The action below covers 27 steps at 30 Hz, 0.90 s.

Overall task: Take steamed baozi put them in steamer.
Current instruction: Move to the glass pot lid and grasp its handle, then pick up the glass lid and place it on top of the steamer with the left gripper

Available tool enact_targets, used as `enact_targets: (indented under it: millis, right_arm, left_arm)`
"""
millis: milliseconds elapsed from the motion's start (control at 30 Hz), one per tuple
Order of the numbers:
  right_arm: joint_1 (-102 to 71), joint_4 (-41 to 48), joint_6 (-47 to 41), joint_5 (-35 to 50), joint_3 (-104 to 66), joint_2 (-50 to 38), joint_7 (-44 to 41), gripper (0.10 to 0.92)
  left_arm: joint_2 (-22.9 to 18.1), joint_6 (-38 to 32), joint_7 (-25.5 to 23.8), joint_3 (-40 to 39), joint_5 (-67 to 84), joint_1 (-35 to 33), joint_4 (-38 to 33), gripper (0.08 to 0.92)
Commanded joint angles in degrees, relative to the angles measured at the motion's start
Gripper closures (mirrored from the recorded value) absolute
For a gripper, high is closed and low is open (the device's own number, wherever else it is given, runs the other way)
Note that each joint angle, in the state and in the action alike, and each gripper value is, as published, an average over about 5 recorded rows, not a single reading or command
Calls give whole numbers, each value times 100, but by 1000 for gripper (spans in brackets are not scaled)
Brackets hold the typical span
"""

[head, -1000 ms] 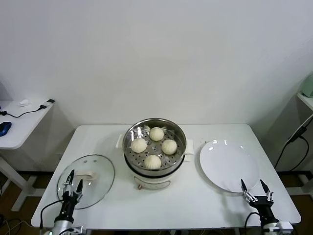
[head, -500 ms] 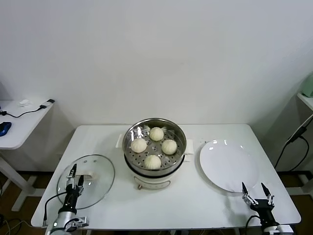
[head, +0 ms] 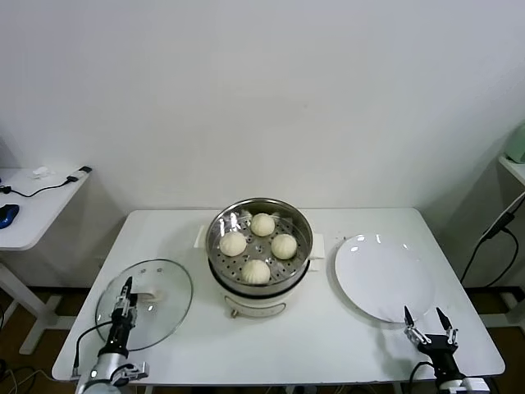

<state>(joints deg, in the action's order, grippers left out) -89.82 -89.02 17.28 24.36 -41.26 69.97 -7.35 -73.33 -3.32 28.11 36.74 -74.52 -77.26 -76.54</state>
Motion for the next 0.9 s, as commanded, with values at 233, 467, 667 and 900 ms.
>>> enact_targets:
  millis: [233, 467, 667, 900]
  right_arm:
    - [-35, -34, 13, -8, -42, 39, -10, 203]
    - [-91, -66, 59, -30, -40, 62, -59, 203]
    - [-114, -161, 5, -56, -77, 40, -88, 203]
    - [-66, -206, -231, -438, -147, 74, 44, 203]
  left_arm:
    - [-12, -8, 58, -11, -99, 81, 178, 710]
    - [-8, -45, -79, 116, 238, -30, -521, 865]
    - [346, 5, -577, 333, 982, -337, -1625, 868]
    - [1047, 786, -1863, 514, 2153, -543, -3111, 868]
